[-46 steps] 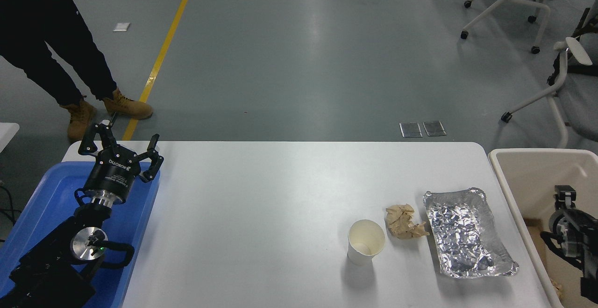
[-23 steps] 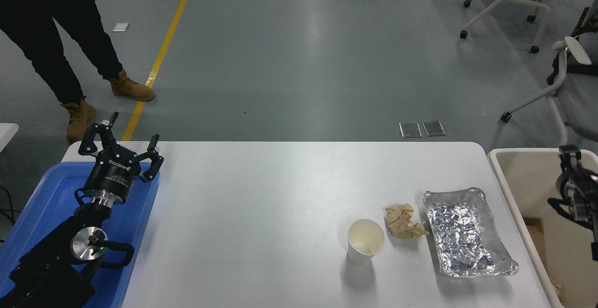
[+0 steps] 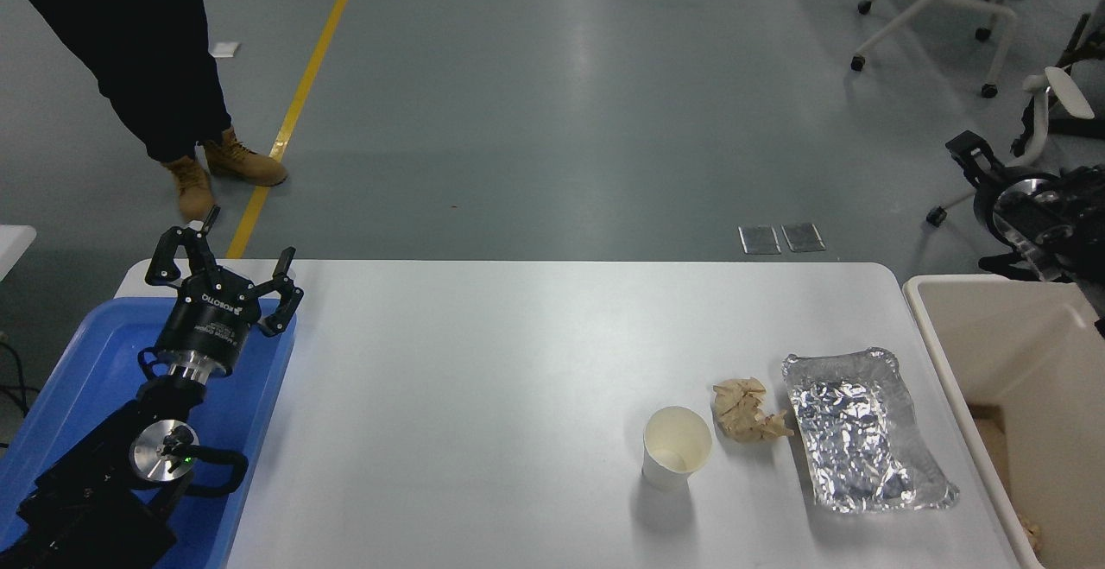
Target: Pick up paper cup place in dustbin
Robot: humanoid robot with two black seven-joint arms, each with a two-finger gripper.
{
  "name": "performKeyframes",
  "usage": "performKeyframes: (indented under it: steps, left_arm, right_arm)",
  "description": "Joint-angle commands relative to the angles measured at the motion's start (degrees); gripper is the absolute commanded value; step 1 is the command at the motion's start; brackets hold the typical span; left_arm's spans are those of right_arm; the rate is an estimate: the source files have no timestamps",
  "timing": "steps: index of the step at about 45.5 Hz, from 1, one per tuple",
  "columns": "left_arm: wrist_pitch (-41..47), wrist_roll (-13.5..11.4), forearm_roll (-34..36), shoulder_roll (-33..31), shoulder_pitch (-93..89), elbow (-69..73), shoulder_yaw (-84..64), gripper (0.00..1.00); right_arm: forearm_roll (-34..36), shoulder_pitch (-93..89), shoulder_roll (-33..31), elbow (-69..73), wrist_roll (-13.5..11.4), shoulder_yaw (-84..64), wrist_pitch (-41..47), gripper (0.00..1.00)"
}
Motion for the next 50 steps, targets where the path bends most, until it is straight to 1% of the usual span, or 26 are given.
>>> performKeyframes:
  steps: [1, 8, 17, 29, 35, 41, 47, 50]
  left_arm:
    - [0.0, 0.02, -0.01, 0.0, 0.0, 0.0, 0.0, 0.98]
    - [0.0, 0.02, -0.01, 0.0, 0.0, 0.0, 0.0, 0.98]
    - [0.0, 0.02, -0.01, 0.0, 0.0, 0.0, 0.0, 0.98]
    - [0.0, -0.07, -0.01, 0.0, 0.0, 0.0, 0.0, 0.98]
    - [0.0, -0.07, -0.01, 0.0, 0.0, 0.0, 0.0, 0.98]
    - [0.0, -0.07, 0.08, 0.0, 0.0, 0.0, 0.0, 0.98]
    - [0.0, -0.07, -0.01, 0.0, 0.0, 0.0, 0.09, 0.98]
    - [0.0, -0.07, 0.0, 0.0, 0.0, 0.0, 0.09, 0.98]
  right_arm:
    - [0.09, 13.95, -1.18, 18.68, 0.07, -6.35, 1.45, 1.0]
    - [0.09, 22.82, 0.14, 28.18, 0.16, -12.24, 4.88, 1.0]
    - [0.26, 34.43, 2.69, 39.26, 0.16, -15.06, 15.07, 1.0]
    - [0.53, 46.91, 2.6, 45.76, 0.16, -15.06, 27.38, 1.0]
    - [0.44, 53.59, 2.78, 49.28, 0.16, -14.27, 30.72, 1.0]
    - [0.44, 58.51, 3.04, 50.51, 0.25, -13.13, 31.6, 1.0]
    - [0.44, 60.28, 3.65, 51.74, 0.25, -10.93, 32.92, 1.0]
    - [0.18, 59.58, 5.23, 52.1, 0.25, -11.11, 33.71, 1.0]
